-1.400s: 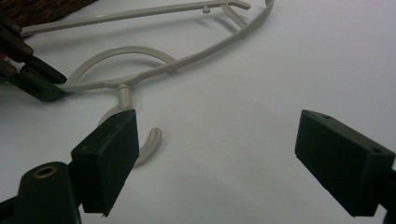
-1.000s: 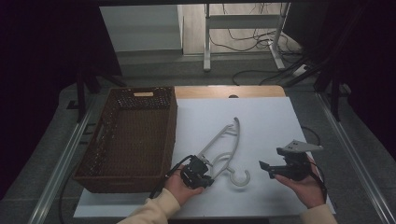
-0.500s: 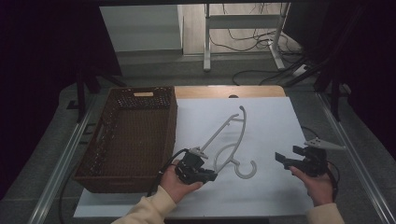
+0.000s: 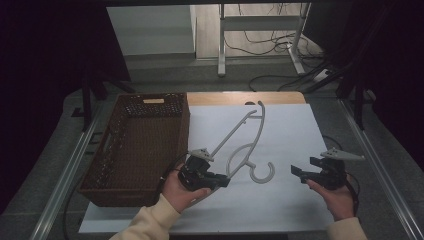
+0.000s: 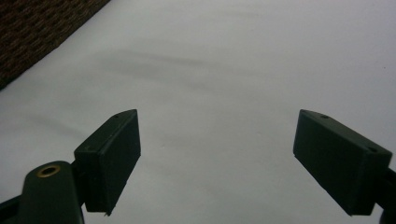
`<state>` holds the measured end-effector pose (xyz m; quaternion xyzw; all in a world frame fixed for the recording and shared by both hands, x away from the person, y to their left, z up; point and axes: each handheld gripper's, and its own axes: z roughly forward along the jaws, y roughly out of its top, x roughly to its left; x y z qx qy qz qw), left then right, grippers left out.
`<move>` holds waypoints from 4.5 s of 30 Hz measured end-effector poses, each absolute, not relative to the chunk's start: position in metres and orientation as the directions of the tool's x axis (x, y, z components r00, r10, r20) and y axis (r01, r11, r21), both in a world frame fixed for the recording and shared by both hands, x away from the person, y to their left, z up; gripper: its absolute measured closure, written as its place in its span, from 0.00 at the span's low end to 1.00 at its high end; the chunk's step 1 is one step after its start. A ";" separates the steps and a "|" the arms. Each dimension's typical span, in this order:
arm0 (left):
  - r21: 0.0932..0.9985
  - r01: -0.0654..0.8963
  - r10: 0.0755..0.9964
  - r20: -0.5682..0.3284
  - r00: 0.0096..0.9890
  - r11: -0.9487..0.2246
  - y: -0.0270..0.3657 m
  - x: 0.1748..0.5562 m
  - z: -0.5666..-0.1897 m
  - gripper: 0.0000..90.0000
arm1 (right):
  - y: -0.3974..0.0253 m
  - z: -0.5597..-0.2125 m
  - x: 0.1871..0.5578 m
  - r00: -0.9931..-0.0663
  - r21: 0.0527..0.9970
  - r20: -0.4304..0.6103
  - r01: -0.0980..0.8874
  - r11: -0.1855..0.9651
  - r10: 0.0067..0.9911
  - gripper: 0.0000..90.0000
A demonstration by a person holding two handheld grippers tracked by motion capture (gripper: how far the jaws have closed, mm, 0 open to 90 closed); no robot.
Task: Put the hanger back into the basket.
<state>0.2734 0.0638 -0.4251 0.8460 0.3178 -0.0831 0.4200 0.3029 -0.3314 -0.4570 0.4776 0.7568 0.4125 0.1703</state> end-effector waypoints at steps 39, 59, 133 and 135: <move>0.727 0.606 0.440 -0.452 0.776 -0.323 0.167 0.300 -0.355 0.90 | -0.324 -0.462 0.304 -0.501 0.759 0.061 0.585 0.286 0.863 0.17; 0.701 0.650 0.485 -0.476 0.734 -0.294 0.231 0.318 -0.368 0.90 | -0.324 -0.463 0.304 -0.495 0.750 0.061 0.595 0.287 0.867 0.17; 0.598 0.741 0.684 -0.402 0.608 -0.306 0.308 0.312 -0.426 0.35 | -0.322 -0.468 0.307 -0.499 0.732 0.067 0.613 0.297 0.864 0.16; 0.614 0.730 0.688 -0.391 0.611 -0.300 0.305 0.309 -0.423 0.34 | -0.321 -0.468 0.307 -0.500 0.732 0.068 0.613 0.298 0.863 0.16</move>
